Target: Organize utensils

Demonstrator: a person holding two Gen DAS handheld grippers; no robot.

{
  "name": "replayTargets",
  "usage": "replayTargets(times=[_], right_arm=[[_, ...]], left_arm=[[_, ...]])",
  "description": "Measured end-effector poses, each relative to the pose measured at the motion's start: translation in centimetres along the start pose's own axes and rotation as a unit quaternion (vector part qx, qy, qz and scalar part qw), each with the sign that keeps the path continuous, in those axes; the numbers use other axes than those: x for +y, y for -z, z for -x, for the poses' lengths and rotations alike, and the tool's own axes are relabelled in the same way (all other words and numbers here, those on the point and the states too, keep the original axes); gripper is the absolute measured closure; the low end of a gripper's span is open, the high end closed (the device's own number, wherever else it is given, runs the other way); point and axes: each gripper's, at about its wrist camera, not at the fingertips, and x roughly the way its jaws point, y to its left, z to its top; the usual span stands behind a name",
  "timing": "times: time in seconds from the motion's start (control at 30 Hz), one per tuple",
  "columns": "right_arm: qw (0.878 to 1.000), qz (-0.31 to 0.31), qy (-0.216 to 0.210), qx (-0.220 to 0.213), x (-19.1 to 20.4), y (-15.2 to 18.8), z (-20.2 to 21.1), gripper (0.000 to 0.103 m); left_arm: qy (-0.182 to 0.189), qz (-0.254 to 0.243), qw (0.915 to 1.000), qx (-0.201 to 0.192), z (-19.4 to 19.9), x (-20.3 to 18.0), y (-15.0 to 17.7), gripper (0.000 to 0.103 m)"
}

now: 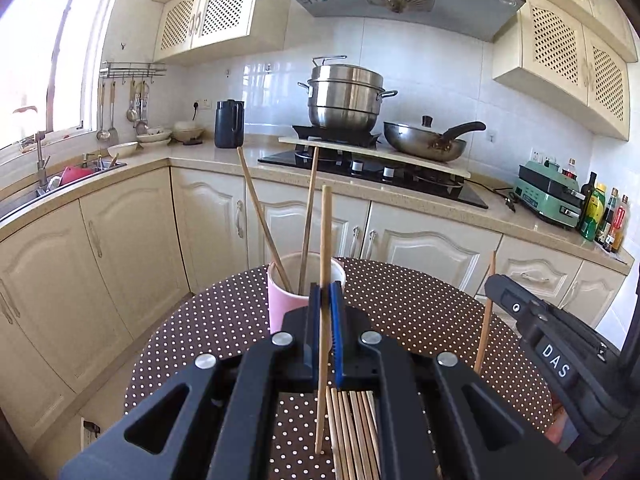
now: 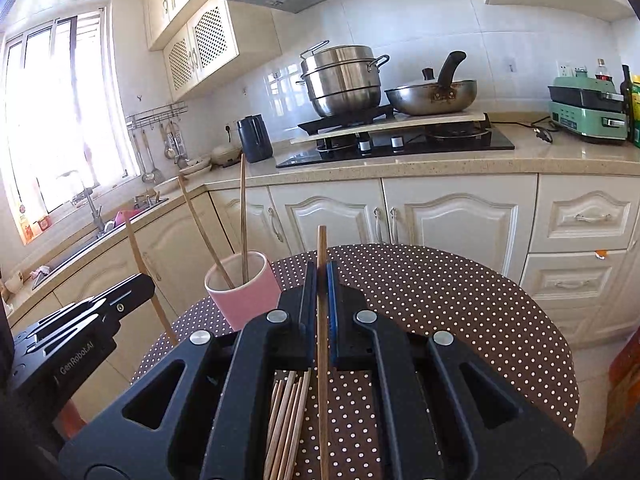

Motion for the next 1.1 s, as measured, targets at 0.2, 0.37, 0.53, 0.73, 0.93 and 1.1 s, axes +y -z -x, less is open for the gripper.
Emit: replayTargets(times=[0.2,0.37,0.53,0.73,0.93,1.1], right_arm=[[1.0,0.008,-0.01,-0.021,0.6,-1.0,0.5,0.098],[0.999,0.013,-0.014,-0.036,1.2,-2.0,0.7,0.098],[0.998,0.019,-0.022,-0.054,2.0,-3.4,1.0,0.098],[0.996,0.027,-0.035,-0.072,3.6,-6.1,1.1,0.098],[0.993,0.036,-0.045,-0.099,5.9,-9.6,0.5,0.098],[0.991,0.049,-0.051,-0.116,7.8,-11.9,-0.2,0.098]], left_arm=[[-0.002,-0.008,0.9999,-0.007,0.2,-0.6,-0.6,0.097],[-0.011,-0.006,0.9998,-0.016,0.3,-0.8,-1.4,0.097],[-0.021,-0.003,0.9992,-0.032,1.0,-0.4,-3.0,0.097],[-0.005,-0.002,0.9982,-0.059,2.1,0.3,-5.7,0.097],[-0.021,-0.009,0.9957,-0.089,2.7,0.5,-8.6,0.097],[-0.037,-0.014,0.9923,-0.117,2.9,0.4,-10.9,0.097]])
